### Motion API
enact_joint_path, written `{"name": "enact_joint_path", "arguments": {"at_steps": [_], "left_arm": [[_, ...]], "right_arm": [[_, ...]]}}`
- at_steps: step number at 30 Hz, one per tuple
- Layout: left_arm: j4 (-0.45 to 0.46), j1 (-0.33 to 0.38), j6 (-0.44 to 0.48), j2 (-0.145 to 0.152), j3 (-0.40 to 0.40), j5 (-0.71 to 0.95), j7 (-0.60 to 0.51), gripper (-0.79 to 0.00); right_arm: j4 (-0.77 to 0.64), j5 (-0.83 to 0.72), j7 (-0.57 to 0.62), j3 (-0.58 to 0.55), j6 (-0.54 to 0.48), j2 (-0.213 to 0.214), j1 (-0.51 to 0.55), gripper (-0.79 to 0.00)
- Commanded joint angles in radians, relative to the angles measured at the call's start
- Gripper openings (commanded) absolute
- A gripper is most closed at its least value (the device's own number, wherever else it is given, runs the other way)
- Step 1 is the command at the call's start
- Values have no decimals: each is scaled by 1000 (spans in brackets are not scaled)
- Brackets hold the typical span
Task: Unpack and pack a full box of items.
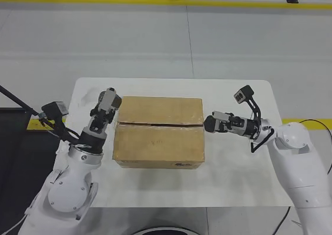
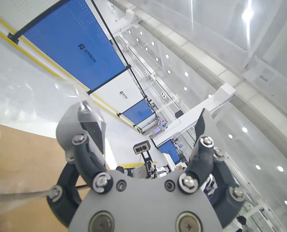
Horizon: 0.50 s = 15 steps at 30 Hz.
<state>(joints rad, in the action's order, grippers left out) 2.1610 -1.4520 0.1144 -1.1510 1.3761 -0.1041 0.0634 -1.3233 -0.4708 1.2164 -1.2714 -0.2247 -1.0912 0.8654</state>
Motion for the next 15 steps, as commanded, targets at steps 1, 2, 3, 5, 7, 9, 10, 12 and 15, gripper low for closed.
{"name": "enact_joint_path", "arguments": {"at_steps": [1, 2, 3, 5, 7, 9, 10, 12, 15], "left_arm": [[-11, 20, -4, -3, -28, -13, -21, 0], [-17, 29, -7, -5, -39, -19, -28, 0], [-23, 38, -8, -7, -51, -26, -36, 0], [-36, 55, -15, -10, -72, -35, -45, 0], [-47, 71, -18, -14, -91, -41, -51, 0], [-60, 85, -22, -18, -110, -41, -59, 0], [-65, 92, -24, -20, -119, -40, -63, 0], [-78, 104, -27, -23, -135, -41, -73, 0], [-93, 120, -28, -28, -157, -45, -82, 0]], "right_arm": [[-3, -4, 2, -9, -3, 3, 8, 0], [-5, -5, 2, -14, -5, 4, 12, 0], [-6, -5, 3, -18, -6, 6, 16, 0], [-9, -6, 5, -27, -7, 9, 23, 0], [-12, -8, 7, -35, -8, 12, 30, 0], [-15, -7, 7, -41, -8, 14, 36, 0], [-15, -8, 7, -44, -9, 15, 39, 0], [-16, -9, 7, -49, -8, 17, 44, 0], [-13, -13, 8, -55, -10, 20, 50, 0]]}}
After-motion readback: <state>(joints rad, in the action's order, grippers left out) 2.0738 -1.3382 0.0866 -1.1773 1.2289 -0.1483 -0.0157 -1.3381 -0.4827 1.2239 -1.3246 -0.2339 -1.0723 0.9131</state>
